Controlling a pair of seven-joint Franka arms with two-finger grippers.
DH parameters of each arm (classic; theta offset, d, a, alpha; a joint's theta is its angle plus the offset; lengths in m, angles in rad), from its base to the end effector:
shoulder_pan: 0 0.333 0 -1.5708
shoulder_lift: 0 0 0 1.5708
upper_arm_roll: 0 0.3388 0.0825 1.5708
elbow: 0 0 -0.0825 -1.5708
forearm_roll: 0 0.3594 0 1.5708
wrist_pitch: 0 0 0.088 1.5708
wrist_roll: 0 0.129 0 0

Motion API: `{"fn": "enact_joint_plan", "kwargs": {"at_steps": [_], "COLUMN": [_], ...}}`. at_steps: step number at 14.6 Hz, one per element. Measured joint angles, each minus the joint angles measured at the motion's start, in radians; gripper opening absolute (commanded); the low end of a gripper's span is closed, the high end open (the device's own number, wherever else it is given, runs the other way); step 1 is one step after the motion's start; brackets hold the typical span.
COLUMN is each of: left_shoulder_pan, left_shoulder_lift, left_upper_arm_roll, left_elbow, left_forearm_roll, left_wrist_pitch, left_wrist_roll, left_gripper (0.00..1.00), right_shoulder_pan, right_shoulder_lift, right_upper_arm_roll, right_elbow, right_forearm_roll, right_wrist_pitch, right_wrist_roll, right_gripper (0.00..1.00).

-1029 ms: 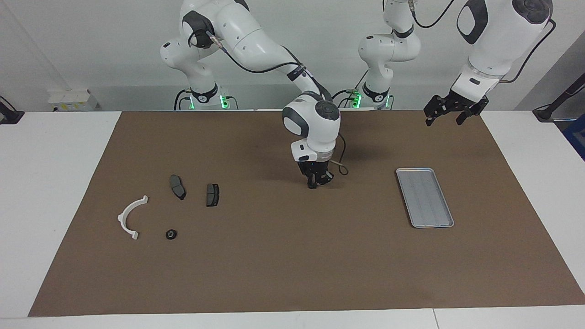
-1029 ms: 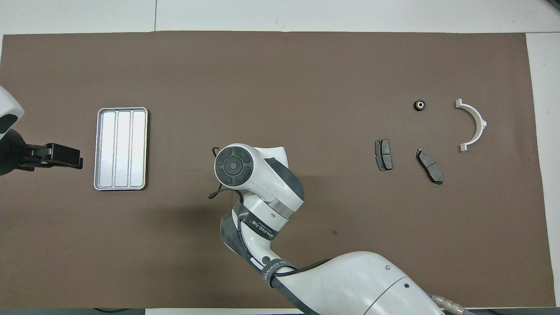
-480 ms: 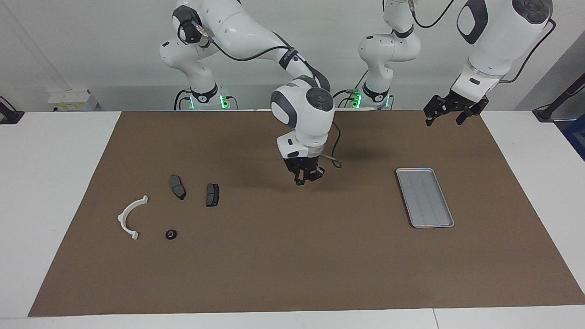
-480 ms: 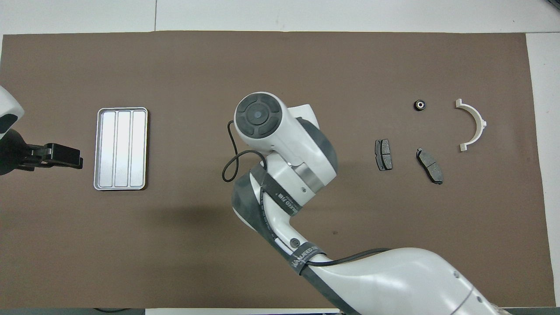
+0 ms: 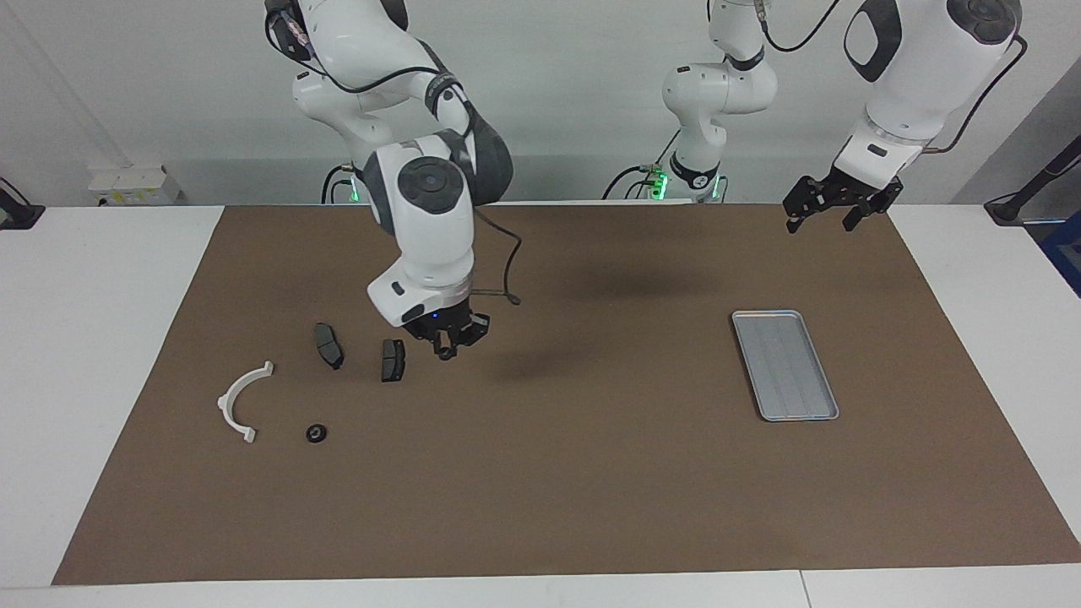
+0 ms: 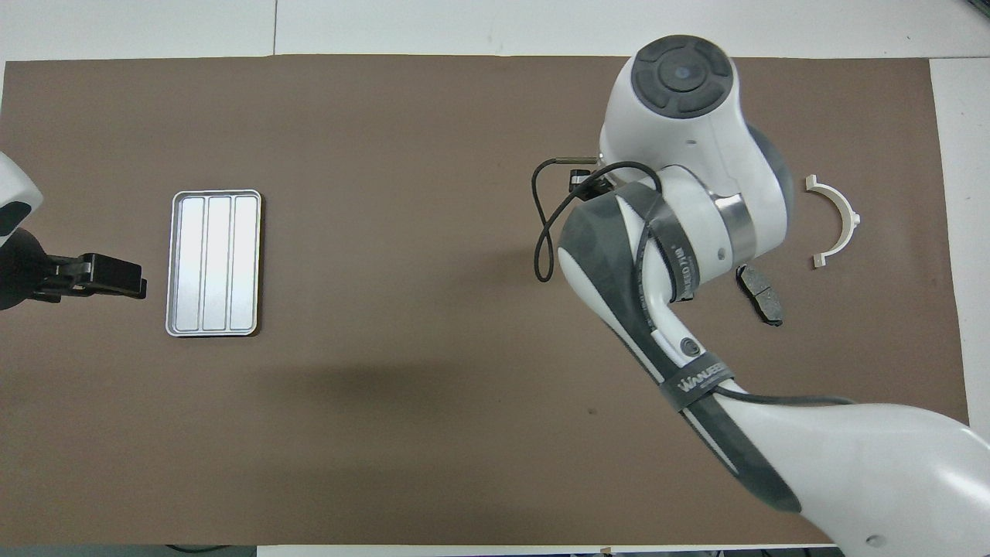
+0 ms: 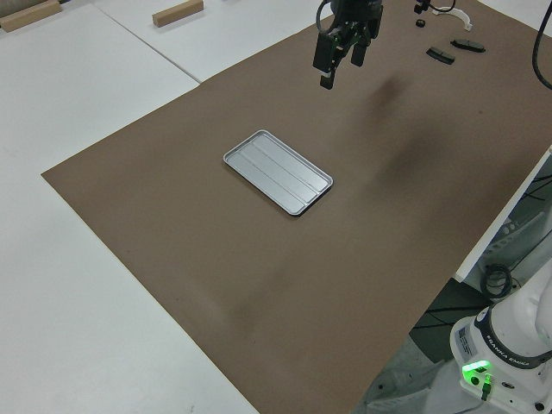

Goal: Place bearing gear from tray to pile

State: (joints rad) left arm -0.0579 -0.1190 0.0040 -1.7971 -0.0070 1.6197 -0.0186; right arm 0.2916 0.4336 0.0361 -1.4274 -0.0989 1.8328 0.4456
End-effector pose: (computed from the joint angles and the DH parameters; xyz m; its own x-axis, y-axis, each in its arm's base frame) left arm 0.4874 -0.0271 0.5888 0.9977 -0.0349 -0.0585 -0.0346 -0.9994 0.0063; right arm 0.6385 0.2022 0.4510 0.9956 -0.0936 0.0083 -0.0939 -0.9920 0.0841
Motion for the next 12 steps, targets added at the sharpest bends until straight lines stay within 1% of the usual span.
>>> {"fn": "enact_joint_plan", "kwargs": {"at_steps": [3, 6, 9, 12], "left_shoulder_pan": [0.000, 0.000, 0.000, 0.000], "left_shoulder_lift": [0.000, 0.000, 0.000, 0.000], "left_upper_arm_roll": [0.000, 0.000, 0.000, 0.000], "left_elbow": [0.000, 0.000, 0.000, 0.000], "left_forearm_roll": [0.000, 0.000, 0.000, 0.000], "left_wrist_pitch": [0.000, 0.000, 0.000, 0.000], "left_wrist_roll": [0.000, 0.000, 0.000, 0.000], "left_gripper": [1.00, 1.00, 1.00, 1.00], "right_shoulder_pan": [-0.086, -0.145, -0.173, -0.182], "right_shoulder_lift": [0.009, 0.021, 0.066, 0.125], "right_upper_arm_roll": [0.000, 0.000, 0.000, 0.000], "right_elbow": [-0.067, -0.154, -0.202, -0.206], "right_forearm_roll": [0.001, 0.001, 0.001, 0.001], "right_wrist_pitch": [0.111, 0.255, 0.374, 0.453], "right_wrist_roll": [-0.150, -0.235, -0.258, -0.259], "right_gripper": [0.00, 0.00, 0.00, 0.00]}}
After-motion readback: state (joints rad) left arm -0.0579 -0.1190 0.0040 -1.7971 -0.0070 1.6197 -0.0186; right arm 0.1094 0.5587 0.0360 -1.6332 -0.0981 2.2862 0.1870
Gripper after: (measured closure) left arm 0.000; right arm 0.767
